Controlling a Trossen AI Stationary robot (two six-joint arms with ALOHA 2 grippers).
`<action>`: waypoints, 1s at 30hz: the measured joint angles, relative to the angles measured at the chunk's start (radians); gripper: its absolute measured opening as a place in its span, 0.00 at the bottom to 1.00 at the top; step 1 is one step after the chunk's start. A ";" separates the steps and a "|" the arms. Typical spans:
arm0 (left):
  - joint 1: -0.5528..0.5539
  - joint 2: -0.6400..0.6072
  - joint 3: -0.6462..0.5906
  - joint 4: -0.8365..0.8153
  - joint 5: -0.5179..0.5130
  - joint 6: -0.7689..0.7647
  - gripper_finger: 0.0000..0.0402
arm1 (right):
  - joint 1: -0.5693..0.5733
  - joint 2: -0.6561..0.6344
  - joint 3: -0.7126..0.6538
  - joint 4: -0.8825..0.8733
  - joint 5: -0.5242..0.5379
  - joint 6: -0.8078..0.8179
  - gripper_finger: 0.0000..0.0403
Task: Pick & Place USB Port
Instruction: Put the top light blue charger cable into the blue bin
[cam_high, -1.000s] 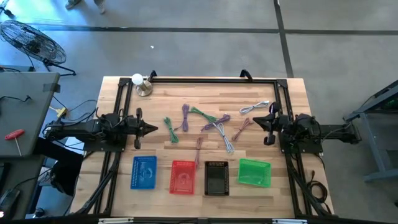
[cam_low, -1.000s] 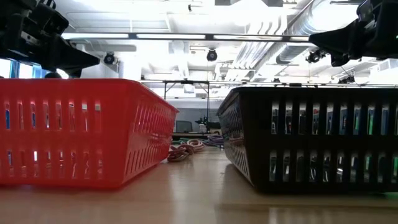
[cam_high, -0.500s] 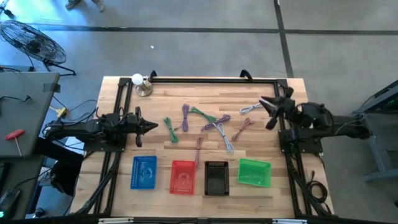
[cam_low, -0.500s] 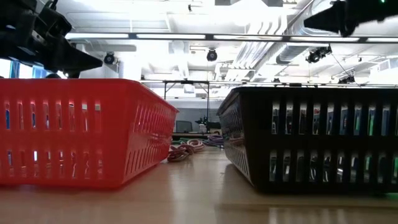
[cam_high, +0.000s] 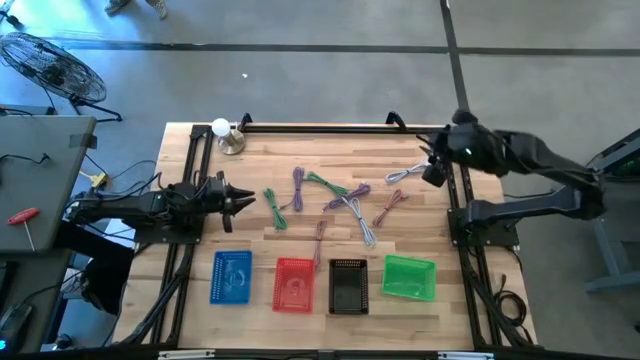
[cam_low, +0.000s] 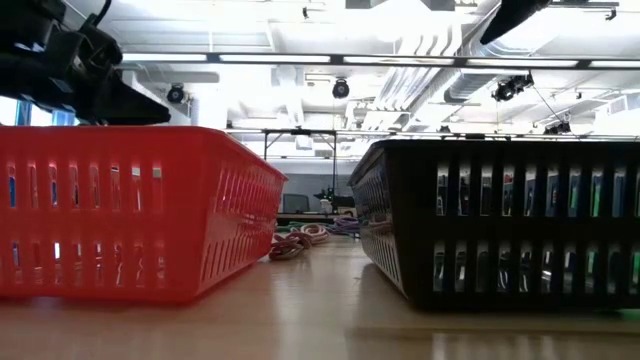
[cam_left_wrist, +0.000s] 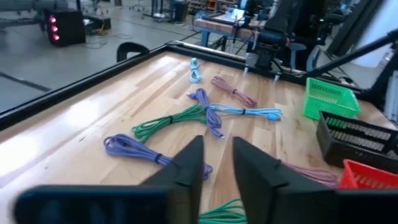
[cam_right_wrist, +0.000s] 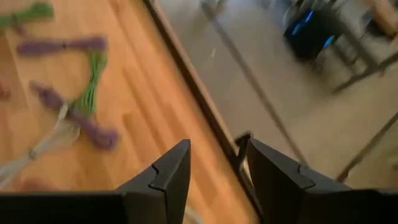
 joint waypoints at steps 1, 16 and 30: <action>0.000 0.005 -0.001 0.010 -0.005 -0.001 0.28 | -0.031 0.029 0.029 -0.037 -0.031 -0.015 0.37; 0.000 0.039 -0.003 0.042 -0.012 -0.001 0.58 | -0.407 0.430 -0.008 -0.029 -0.302 -0.349 0.37; 0.000 0.039 0.000 0.039 -0.047 -0.001 0.58 | -0.428 0.691 -0.067 0.020 -0.397 -0.438 0.36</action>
